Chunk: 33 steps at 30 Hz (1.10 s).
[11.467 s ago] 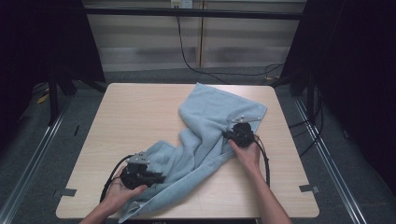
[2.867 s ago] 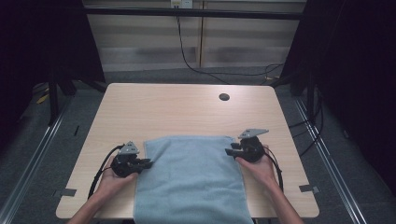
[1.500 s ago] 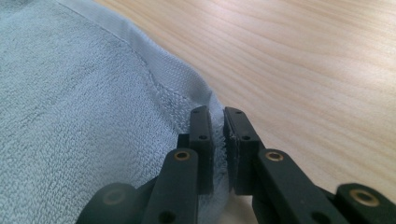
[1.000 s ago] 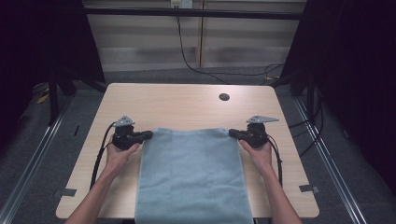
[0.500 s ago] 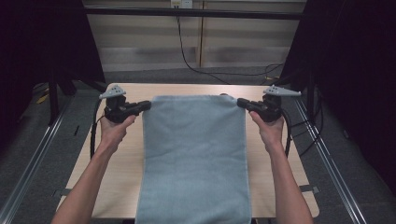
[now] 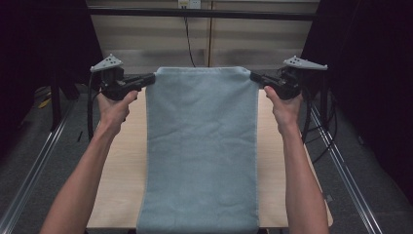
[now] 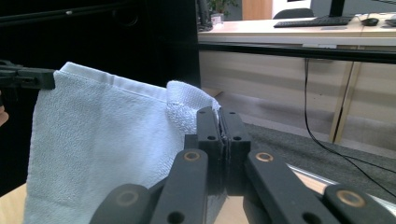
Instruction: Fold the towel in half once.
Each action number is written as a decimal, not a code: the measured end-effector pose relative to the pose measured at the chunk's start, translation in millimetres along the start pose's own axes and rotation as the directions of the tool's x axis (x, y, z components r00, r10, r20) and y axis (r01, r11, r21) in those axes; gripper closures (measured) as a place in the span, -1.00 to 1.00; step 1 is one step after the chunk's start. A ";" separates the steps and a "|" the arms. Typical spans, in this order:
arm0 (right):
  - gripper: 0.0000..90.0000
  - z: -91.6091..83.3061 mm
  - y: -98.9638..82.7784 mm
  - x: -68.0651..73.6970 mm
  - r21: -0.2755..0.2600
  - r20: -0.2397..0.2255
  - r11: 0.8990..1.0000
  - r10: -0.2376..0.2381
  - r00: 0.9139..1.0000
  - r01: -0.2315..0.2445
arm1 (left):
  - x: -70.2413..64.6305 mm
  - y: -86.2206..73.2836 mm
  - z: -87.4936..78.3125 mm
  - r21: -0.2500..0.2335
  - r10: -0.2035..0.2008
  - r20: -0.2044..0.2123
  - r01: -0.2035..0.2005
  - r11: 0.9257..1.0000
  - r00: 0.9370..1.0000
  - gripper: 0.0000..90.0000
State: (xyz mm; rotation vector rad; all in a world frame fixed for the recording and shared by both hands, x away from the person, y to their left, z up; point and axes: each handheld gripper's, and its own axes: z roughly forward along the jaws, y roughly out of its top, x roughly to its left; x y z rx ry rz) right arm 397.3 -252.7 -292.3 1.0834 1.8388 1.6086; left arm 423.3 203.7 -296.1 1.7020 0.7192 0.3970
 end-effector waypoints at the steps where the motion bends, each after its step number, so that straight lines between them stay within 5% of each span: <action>1: 0.98 -1.9 -2.8 2.4 0.005 -0.008 1.000 -0.004 1.000 0.004 | -3.4 -3.4 -1.5 0.006 0.013 -0.006 -0.013 1.000 1.000 0.89; 8: 0.98 -29.9 -31.1 16.3 0.029 -0.059 0.999 -0.016 0.998 0.018 | -13.2 -41.1 -26.1 0.017 -0.002 0.035 0.001 1.000 0.999 0.90; 16: 0.98 -71.1 -64.2 50.5 0.089 -0.112 0.993 -0.065 0.992 0.075 | -38.3 -85.7 -57.7 0.093 0.040 0.057 -0.045 0.995 0.998 0.90; 18: 0.98 -81.6 -77.5 58.4 0.097 -0.125 0.993 -0.056 0.991 0.068 | -44.0 -99.1 -67.1 0.107 0.015 0.070 -0.023 0.994 0.997 0.90; 25: 0.98 -106.3 -124.6 86.3 0.225 -0.128 0.972 -0.045 0.991 0.073 | -69.9 -139.6 -94.4 0.170 -0.022 0.124 0.000 0.985 0.992 0.90; 30: 0.98 -117.5 -161.3 101.2 0.325 -0.134 0.943 -0.023 0.991 0.066 | -78.6 -180.6 -97.9 0.254 -0.066 0.133 0.031 0.967 0.989 0.90; 33: 0.98 -114.1 -190.6 101.9 0.387 -0.131 0.922 0.024 0.991 0.029 | -77.2 -210.1 -86.3 0.346 -0.124 0.128 0.072 0.935 0.984 0.90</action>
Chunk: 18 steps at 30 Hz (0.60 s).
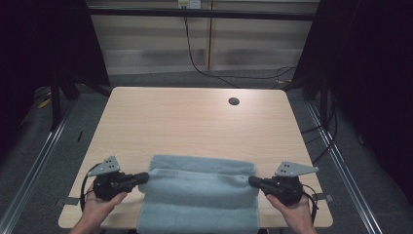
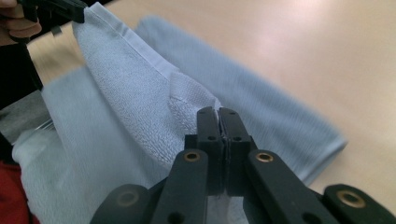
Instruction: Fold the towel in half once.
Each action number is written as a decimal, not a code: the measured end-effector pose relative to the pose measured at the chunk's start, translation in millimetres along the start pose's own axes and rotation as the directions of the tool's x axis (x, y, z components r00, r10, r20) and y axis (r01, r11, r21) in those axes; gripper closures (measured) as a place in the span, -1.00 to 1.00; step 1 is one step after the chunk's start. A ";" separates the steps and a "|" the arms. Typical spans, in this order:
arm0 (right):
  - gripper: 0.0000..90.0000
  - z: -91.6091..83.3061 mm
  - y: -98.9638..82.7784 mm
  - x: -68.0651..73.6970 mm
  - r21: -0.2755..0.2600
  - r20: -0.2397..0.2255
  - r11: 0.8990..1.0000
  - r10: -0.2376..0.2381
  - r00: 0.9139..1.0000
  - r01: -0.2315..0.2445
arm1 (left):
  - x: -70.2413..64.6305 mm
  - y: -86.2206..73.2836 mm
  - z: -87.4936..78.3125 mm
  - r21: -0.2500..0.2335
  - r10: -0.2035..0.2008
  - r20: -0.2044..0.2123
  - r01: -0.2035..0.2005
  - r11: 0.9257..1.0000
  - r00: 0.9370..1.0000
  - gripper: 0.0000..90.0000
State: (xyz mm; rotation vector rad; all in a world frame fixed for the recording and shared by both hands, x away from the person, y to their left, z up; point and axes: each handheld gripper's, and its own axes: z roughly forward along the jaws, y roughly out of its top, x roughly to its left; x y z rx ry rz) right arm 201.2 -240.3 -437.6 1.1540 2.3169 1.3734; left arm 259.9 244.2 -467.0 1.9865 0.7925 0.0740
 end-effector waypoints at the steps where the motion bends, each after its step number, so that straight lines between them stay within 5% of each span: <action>1: 0.98 5.3 -7.6 -0.8 0.024 -0.006 1.000 0.015 1.000 -0.015 | -0.5 -5.1 4.6 0.036 -0.003 -0.002 0.003 0.999 1.000 0.90; 7: 0.95 32.0 -33.5 -2.7 0.190 0.002 0.982 0.013 1.000 -0.013 | -9.0 -19.0 19.8 0.134 0.036 -0.004 -0.035 0.990 0.999 0.90; 14: 0.26 33.5 -38.9 3.5 0.181 0.010 0.983 0.002 1.000 -0.004 | -6.5 -21.8 23.6 0.149 0.028 -0.005 -0.026 0.989 1.000 0.89; 18: 0.28 38.0 -40.1 5.2 0.199 0.026 0.980 -0.024 0.999 0.018 | -6.0 -21.9 25.1 0.154 0.032 -0.005 -0.031 0.988 0.999 0.88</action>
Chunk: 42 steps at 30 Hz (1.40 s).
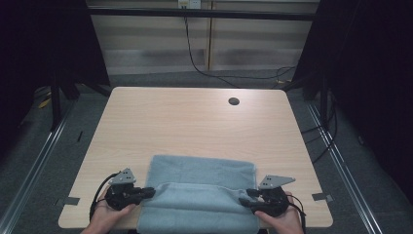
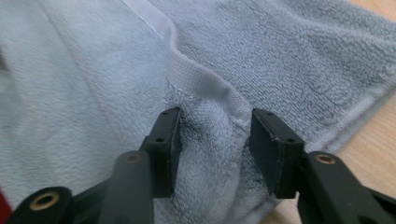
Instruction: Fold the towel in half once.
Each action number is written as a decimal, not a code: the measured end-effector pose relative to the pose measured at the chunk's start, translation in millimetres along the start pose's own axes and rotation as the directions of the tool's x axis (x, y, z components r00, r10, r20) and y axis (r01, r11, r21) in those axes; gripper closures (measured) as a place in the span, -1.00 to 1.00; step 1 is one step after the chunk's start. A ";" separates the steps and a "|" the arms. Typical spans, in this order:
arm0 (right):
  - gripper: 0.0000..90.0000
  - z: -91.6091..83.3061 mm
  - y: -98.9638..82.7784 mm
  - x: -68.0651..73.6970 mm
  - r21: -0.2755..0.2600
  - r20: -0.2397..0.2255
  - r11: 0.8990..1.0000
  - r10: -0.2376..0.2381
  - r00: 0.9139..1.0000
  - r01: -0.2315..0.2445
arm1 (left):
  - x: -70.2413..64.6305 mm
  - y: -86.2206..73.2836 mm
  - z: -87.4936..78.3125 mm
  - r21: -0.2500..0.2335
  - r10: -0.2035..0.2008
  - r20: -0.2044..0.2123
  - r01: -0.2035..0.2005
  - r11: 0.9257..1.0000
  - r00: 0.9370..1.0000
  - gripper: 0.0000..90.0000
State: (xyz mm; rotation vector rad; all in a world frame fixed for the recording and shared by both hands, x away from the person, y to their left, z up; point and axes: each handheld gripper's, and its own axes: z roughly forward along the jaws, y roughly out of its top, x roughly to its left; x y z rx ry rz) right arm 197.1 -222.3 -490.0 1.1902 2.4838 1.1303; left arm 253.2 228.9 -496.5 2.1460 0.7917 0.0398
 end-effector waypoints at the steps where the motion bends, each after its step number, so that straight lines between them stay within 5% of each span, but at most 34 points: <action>1: 0.41 2.6 -0.8 1.5 0.014 0.011 1.000 -0.013 1.000 0.012 | -0.1 0.1 0.9 0.001 -0.002 -0.004 0.002 1.000 1.000 0.88; 5: 0.86 6.4 1.1 4.1 0.034 0.020 0.998 -0.045 0.999 0.044 | 1.3 2.5 5.1 0.002 0.012 -0.016 -0.012 1.000 1.000 0.88; 10: 0.91 12.8 9.1 -9.3 0.029 0.039 0.999 -0.016 0.999 0.015 | 9.1 13.6 15.3 -0.006 0.030 -0.067 -0.030 1.000 0.997 0.88; 21: 0.91 49.2 56.0 -64.1 0.024 0.084 0.999 0.043 0.996 -0.046 | 59.3 45.8 36.7 -0.034 -0.058 -0.115 0.055 0.998 0.992 0.88; 34: 0.91 98.7 114.0 -111.5 0.020 0.124 0.997 0.067 0.990 -0.070 | 115.4 77.0 53.5 -0.069 -0.132 -0.228 0.119 0.990 0.965 0.88; 42: 0.91 115.4 135.2 -135.4 -0.001 0.154 0.989 0.147 0.977 -0.149 | 141.1 99.5 69.8 -0.082 -0.177 -0.265 0.160 0.984 0.948 0.88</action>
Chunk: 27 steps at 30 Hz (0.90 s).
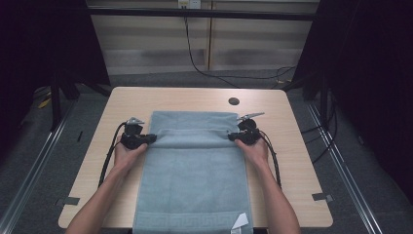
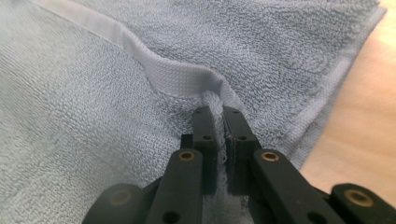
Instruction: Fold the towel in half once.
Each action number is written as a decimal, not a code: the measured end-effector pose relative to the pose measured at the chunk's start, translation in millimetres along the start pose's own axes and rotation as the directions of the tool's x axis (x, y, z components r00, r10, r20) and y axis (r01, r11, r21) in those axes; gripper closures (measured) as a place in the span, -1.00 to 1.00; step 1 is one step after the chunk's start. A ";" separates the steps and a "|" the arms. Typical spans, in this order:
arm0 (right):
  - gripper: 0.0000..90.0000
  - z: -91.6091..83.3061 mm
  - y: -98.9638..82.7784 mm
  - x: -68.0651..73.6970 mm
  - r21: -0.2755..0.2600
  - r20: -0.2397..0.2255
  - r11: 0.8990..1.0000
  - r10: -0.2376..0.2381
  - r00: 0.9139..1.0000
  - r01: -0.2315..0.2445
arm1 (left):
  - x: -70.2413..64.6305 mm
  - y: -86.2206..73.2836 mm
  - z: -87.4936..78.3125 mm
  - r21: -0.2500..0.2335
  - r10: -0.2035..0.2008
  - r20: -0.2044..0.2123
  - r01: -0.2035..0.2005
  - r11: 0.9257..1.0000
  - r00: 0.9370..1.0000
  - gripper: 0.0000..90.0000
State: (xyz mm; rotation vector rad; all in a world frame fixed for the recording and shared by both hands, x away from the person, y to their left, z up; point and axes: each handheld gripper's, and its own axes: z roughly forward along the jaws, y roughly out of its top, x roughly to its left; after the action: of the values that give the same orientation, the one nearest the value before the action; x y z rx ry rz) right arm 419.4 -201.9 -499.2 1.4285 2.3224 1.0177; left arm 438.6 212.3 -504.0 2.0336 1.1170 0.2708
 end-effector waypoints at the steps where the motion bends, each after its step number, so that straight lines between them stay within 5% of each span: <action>1: 0.91 0.6 2.6 0.0 0.011 0.021 1.000 -0.005 1.000 0.005 | 0.6 3.5 3.3 0.003 -0.002 -0.004 0.002 1.000 1.000 0.88; 3: 0.91 2.0 4.6 -3.7 0.006 0.031 1.000 0.006 1.000 -0.006 | 1.5 9.3 9.3 -0.002 -0.013 -0.009 0.013 1.000 1.000 0.88; 6: 0.91 2.5 3.5 -11.1 -0.019 0.025 0.999 0.041 0.999 -0.041 | 9.0 11.3 11.7 -0.004 -0.091 0.029 0.092 0.996 0.995 0.88; 8: 0.91 1.1 0.9 -15.0 -0.041 -0.004 0.996 0.081 0.997 -0.081 | 8.1 11.1 10.0 -0.004 -0.075 0.027 0.075 0.997 0.997 0.88; 12: 0.91 -10.9 -0.2 -15.8 -0.102 -0.024 0.992 0.071 0.997 -0.073 | 7.3 12.4 -2.4 -0.050 -0.084 0.065 0.087 0.995 0.994 0.90; 20: 0.92 -70.5 24.2 -9.3 -0.299 -0.081 0.952 0.037 0.996 -0.060 | -4.5 36.1 -50.4 -0.189 -0.032 0.116 0.054 0.981 0.993 0.90; 27: 0.92 -112.8 41.5 -2.5 -0.388 -0.083 0.921 0.000 0.997 -0.032 | -18.2 62.3 -89.5 -0.293 0.021 0.133 0.019 0.956 0.991 0.90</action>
State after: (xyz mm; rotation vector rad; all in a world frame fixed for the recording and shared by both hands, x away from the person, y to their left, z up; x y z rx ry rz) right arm 390.5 -241.7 -389.5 1.2667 2.0057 1.4687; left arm 420.4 226.7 -395.9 1.7611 0.9318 0.2785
